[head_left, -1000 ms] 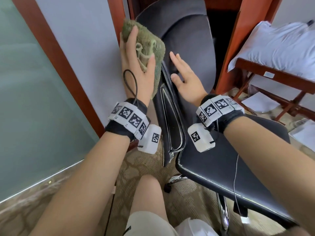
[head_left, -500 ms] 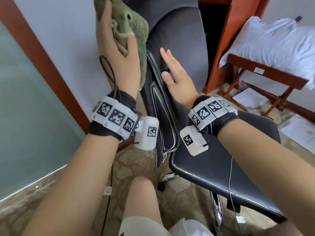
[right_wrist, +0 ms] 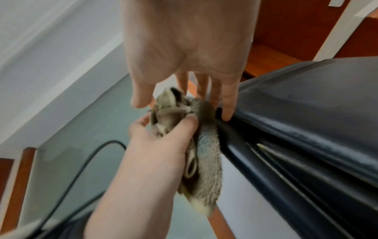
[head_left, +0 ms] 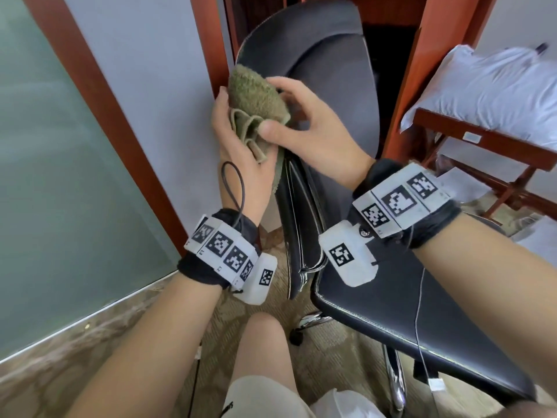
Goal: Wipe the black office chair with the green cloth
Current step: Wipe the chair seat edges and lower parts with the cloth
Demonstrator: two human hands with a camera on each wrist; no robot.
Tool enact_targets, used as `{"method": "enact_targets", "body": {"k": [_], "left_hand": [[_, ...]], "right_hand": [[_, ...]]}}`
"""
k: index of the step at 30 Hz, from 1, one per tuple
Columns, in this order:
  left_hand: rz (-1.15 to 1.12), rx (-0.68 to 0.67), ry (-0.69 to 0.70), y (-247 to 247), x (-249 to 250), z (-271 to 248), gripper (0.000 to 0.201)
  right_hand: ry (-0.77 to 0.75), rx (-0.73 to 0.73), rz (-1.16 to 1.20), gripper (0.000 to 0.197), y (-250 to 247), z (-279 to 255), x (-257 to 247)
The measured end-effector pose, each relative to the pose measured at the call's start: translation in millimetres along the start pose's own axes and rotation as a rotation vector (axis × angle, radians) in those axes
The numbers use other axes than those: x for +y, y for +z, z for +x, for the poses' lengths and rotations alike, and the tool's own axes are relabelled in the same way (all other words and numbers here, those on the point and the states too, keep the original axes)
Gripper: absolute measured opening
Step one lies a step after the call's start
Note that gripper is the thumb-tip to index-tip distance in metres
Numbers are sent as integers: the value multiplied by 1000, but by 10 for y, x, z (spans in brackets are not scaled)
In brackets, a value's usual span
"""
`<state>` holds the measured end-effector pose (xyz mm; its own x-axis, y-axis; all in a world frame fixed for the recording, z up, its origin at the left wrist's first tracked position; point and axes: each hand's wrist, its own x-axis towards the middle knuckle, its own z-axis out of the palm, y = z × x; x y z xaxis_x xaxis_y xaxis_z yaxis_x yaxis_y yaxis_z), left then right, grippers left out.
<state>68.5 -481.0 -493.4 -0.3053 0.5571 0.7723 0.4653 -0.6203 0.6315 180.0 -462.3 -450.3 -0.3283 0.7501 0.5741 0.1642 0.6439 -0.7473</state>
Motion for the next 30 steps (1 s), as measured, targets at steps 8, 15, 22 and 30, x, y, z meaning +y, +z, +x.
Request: {"method": "enact_targets", "body": {"k": [8, 15, 22, 30], "left_hand": [[-5, -376, -58, -33, 158, 16, 115], [348, -316, 129, -175, 64, 382, 80], [489, -358, 110, -161, -145, 654, 96], [444, -383, 160, -156, -199, 698, 94]], "right_hand": [[53, 133, -28, 20, -124, -10, -103], [427, 292, 30, 26, -755, 267, 76], [162, 306, -443, 41, -594, 524, 331], [258, 5, -319, 57, -451, 332, 489]]}}
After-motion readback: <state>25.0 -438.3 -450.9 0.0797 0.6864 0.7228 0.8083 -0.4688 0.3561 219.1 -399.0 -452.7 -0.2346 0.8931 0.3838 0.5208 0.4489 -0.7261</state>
